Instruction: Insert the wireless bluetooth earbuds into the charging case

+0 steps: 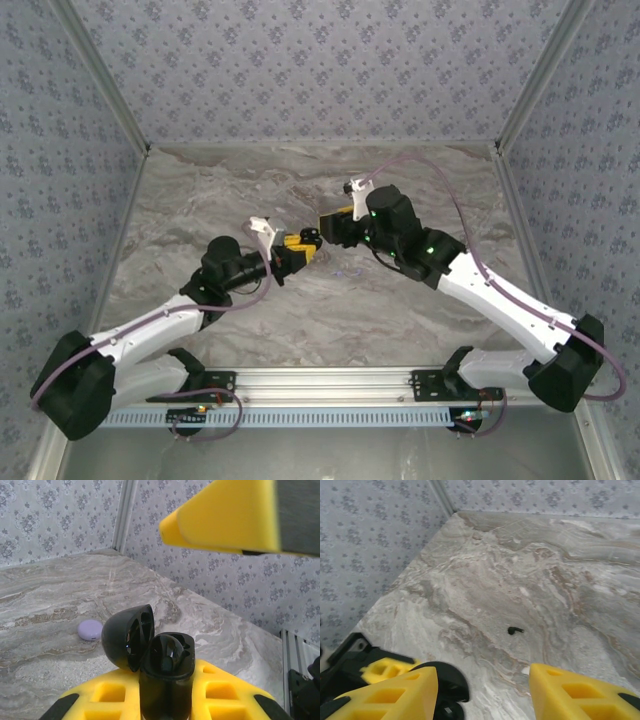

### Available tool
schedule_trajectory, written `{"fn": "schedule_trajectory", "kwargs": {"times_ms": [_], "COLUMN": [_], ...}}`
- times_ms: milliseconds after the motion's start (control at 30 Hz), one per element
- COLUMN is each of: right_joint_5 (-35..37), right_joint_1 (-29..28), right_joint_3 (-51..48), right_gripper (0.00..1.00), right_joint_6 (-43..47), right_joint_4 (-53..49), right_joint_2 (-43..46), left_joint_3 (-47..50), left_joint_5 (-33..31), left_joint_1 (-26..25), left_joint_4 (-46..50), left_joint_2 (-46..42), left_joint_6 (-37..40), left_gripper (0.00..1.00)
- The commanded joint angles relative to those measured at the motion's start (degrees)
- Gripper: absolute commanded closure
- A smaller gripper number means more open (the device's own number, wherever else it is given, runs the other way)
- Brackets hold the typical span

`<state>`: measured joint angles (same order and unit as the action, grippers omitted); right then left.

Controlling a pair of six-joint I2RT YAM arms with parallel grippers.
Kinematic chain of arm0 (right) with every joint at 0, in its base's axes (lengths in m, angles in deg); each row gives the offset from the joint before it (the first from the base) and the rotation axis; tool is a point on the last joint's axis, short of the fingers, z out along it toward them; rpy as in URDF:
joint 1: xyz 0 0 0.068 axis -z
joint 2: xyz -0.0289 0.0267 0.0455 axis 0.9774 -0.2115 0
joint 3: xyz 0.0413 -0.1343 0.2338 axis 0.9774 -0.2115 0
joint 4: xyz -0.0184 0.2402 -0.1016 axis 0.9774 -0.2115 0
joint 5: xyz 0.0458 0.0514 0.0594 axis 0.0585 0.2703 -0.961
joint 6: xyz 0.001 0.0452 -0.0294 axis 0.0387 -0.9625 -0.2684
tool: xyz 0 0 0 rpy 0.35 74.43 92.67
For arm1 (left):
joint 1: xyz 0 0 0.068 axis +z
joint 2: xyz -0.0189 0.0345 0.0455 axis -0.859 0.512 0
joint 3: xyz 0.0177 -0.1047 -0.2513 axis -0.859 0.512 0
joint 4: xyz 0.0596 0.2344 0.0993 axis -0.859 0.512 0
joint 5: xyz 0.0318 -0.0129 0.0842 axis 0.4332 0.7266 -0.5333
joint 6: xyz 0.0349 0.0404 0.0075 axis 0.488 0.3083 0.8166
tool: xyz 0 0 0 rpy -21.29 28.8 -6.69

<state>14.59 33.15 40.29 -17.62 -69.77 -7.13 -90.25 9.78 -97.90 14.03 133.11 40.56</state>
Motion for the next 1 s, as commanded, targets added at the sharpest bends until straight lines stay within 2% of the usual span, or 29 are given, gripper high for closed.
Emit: {"fn": "schedule_trajectory", "kwargs": {"times_ms": [0, 167, 433, 700, 967], "right_joint_5": [1.63, -1.90, -9.44, -18.02, -23.41], "right_joint_1": [2.01, 7.40, 10.47, 10.87, 9.67], "right_joint_3": [1.53, 0.55, 2.68, 11.85, 23.13], "right_gripper": [0.47, 0.47, 0.46, 0.50, 0.54], "right_joint_6": [-1.64, -2.58, -0.16, 2.34, 3.02], "right_joint_4": [-6.24, -9.12, -8.96, -8.03, -9.86], "right_joint_2": [0.92, -1.75, -10.84, -25.98, -41.42], "left_joint_3": [0.02, -0.92, -1.23, -2.73, -2.90], "left_joint_5": [2.59, 4.56, 4.44, 1.38, -0.34], "left_joint_1": [-0.33, -0.32, -0.33, -0.31, -0.27], "left_joint_4": [2.47, 7.38, 12.74, 18.99, 22.34], "left_joint_2": [-2.99, -6.73, -11.75, -15.11, -18.71], "left_joint_6": [3.83, 5.83, 7.55, 7.93, 7.66], "left_gripper": [0.81, 0.81, 0.81, 0.81, 0.80]}}
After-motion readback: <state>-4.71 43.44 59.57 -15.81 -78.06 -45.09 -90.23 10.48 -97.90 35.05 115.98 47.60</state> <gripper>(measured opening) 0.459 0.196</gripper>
